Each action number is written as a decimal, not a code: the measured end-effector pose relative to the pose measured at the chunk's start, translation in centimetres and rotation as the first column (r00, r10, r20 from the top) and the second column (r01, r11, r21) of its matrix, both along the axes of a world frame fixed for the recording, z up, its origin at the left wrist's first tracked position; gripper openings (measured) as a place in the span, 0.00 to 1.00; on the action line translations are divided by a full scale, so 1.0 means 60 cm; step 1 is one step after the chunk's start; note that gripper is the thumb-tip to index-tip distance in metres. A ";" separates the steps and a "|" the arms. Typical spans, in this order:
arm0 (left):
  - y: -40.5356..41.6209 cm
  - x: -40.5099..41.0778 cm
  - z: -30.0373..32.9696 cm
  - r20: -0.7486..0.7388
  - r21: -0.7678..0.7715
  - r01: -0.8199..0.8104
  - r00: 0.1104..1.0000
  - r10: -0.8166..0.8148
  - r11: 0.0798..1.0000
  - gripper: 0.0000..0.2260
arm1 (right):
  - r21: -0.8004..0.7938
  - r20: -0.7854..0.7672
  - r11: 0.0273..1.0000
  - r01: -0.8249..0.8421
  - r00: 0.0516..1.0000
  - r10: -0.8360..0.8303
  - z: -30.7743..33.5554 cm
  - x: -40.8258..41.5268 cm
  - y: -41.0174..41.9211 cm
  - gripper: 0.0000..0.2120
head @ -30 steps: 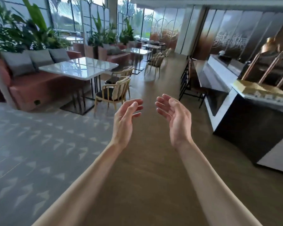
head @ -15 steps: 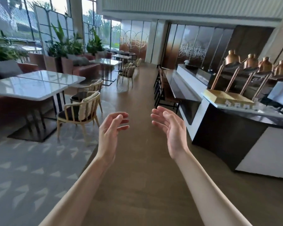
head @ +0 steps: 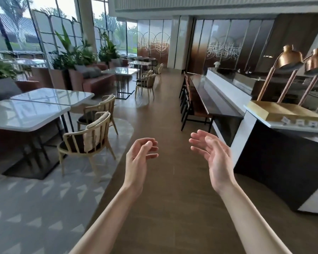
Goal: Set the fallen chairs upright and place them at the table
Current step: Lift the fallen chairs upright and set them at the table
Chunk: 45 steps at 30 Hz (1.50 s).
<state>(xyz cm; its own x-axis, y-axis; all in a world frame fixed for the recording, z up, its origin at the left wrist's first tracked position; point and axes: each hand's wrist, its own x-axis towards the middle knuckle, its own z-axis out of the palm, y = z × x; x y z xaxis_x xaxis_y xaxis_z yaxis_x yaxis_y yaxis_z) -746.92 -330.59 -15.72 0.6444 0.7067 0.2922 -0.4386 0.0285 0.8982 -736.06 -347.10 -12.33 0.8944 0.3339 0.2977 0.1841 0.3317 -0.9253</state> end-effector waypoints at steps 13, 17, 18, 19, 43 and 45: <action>0.204 0.401 0.003 -0.040 -0.107 -0.195 0.981 0.192 0.975 0.09 | -0.042 -0.037 0.974 -0.224 0.974 0.222 0.000 0.437 0.266 0.17; 0.299 0.483 -0.025 -0.059 -0.132 -0.278 0.960 0.273 0.951 0.10 | -0.075 -0.047 0.956 -0.284 0.959 0.281 -0.029 0.536 0.374 0.16; 0.326 0.502 -0.034 -0.064 -0.134 -0.299 0.954 0.293 0.945 0.10 | -0.076 -0.052 0.951 -0.299 0.954 0.296 -0.039 0.561 0.403 0.16; 0.352 0.522 -0.044 -0.073 -0.137 -0.318 0.948 0.311 0.938 0.10 | -0.080 -0.049 0.947 -0.311 0.950 0.307 -0.050 0.586 0.431 0.16; 1.106 0.937 -0.170 -0.290 -0.399 -0.679 0.731 0.617 0.616 0.11 | -0.310 -0.193 0.658 -0.687 0.723 0.664 -0.157 1.054 1.320 0.11; 1.158 0.948 -0.183 -0.328 -0.410 -0.748 0.654 0.681 0.522 0.11 | -0.309 -0.247 0.590 -0.746 0.662 0.707 -0.168 1.072 1.403 0.12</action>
